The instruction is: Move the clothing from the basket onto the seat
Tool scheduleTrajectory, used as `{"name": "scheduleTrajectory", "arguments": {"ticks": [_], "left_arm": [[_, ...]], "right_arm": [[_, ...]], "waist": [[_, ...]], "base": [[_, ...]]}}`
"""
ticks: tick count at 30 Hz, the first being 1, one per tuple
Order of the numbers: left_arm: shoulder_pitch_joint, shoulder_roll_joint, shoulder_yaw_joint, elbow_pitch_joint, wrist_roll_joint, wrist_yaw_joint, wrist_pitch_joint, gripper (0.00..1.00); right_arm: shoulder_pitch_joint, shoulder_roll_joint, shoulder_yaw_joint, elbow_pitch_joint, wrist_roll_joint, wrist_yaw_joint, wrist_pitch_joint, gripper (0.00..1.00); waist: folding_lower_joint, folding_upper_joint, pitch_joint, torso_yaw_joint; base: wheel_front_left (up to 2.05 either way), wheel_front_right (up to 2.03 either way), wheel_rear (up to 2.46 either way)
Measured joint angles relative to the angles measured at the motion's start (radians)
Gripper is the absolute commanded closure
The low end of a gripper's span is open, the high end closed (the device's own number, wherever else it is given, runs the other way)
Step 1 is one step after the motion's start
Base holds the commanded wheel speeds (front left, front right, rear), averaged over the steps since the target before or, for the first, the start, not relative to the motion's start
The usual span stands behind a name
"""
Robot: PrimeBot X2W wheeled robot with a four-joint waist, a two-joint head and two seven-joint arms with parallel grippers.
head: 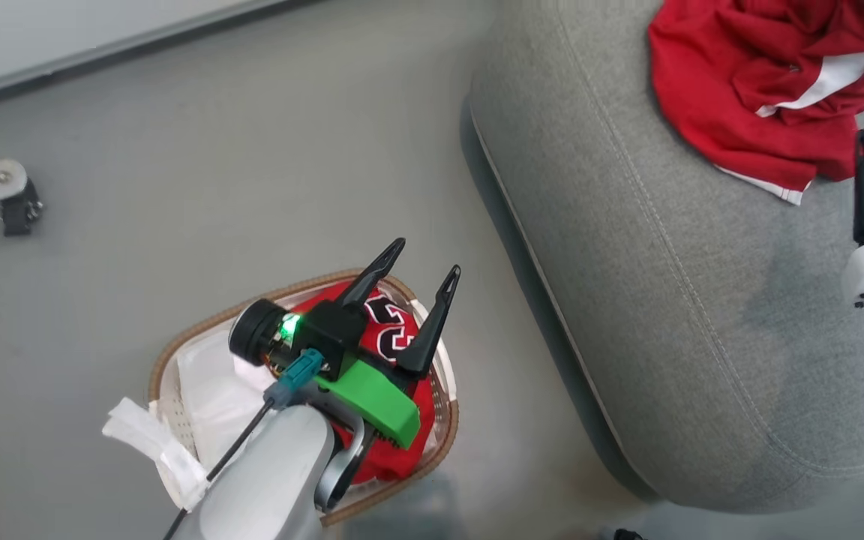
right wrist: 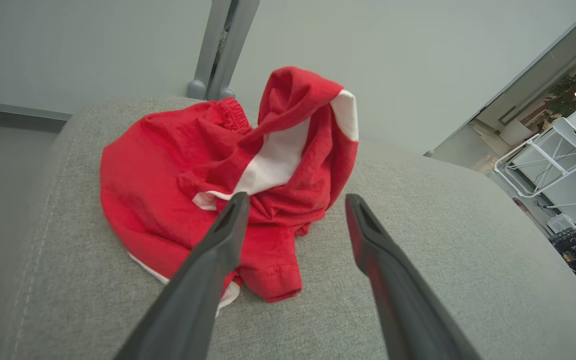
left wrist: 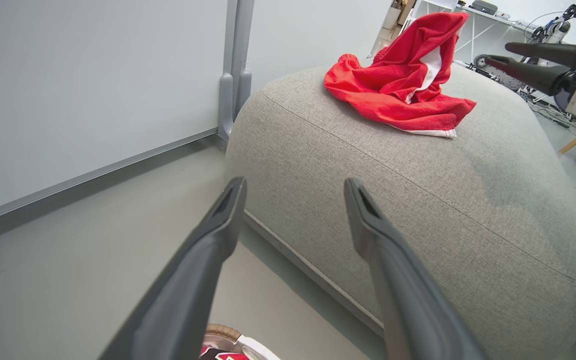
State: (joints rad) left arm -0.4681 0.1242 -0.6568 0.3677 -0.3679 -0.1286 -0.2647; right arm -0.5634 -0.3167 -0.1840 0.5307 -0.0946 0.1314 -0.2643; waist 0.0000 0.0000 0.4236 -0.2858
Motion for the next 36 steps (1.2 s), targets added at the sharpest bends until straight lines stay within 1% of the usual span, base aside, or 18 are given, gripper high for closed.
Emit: {"name": "scheduleTrajectory", "arguments": {"ticks": [4, 5, 10, 13, 18, 26, 33, 36], "left_arm": [[0.044, -0.022, 0.058, 0.005, 0.016, 0.000, 0.000, 0.00], [0.068, -0.032, 0.098, 0.005, 0.023, 0.000, 0.000, 0.00], [0.122, -0.050, 0.163, 0.016, 0.062, 0.000, 0.000, 0.00], [0.150, -0.054, 0.221, 0.018, 0.083, 0.003, 0.000, 0.00], [0.191, -0.065, 0.307, 0.027, 0.119, 0.007, 0.000, 0.00], [0.250, -0.071, 0.440, 0.045, 0.136, 0.021, 0.000, 0.00], [0.311, -0.073, 0.543, 0.049, 0.142, 0.029, 0.000, 0.00], [0.341, -0.073, 0.568, 0.053, 0.141, 0.032, 0.000, 0.00]], "right_arm": [[0.044, 0.027, 0.008, -0.076, 0.045, 0.000, 0.000, 0.00], [0.073, 0.041, 0.025, -0.104, 0.059, 0.000, 0.000, 0.00], [0.125, 0.089, 0.065, -0.145, 0.107, 0.000, 0.000, 0.00], [0.146, 0.107, 0.095, -0.152, 0.128, 0.000, 0.000, 0.00], [0.164, 0.155, 0.132, -0.159, 0.158, 0.000, 0.000, 0.00], [0.201, 0.212, 0.170, -0.159, 0.172, 0.000, 0.000, 0.00], [0.249, 0.246, 0.177, -0.138, 0.178, 0.000, 0.000, 0.00], [0.278, 0.253, 0.184, -0.128, 0.178, 0.000, 0.000, 0.00]], "waist": [[-0.0001, 0.0000, -0.057, 0.015], [-0.0001, 0.0000, -0.085, 0.026], [-0.0001, 0.0000, -0.143, 0.063], [-0.0001, 0.0000, -0.167, 0.096], [-0.0001, 0.0000, -0.201, 0.153], [-0.0001, 0.0000, -0.250, 0.229], [-0.0001, -0.0001, -0.295, 0.264], [-0.0001, 0.0000, -0.316, 0.270]], "base": [[0.00, 0.00, 0.00], [0.00, 0.00, 0.00], [0.00, 0.00, 0.00], [0.00, 0.00, 0.00], [0.00, 0.00, 0.00], [0.00, 0.00, 0.00], [0.00, 0.00, 0.00], [0.00, 0.00, 0.00]]}}
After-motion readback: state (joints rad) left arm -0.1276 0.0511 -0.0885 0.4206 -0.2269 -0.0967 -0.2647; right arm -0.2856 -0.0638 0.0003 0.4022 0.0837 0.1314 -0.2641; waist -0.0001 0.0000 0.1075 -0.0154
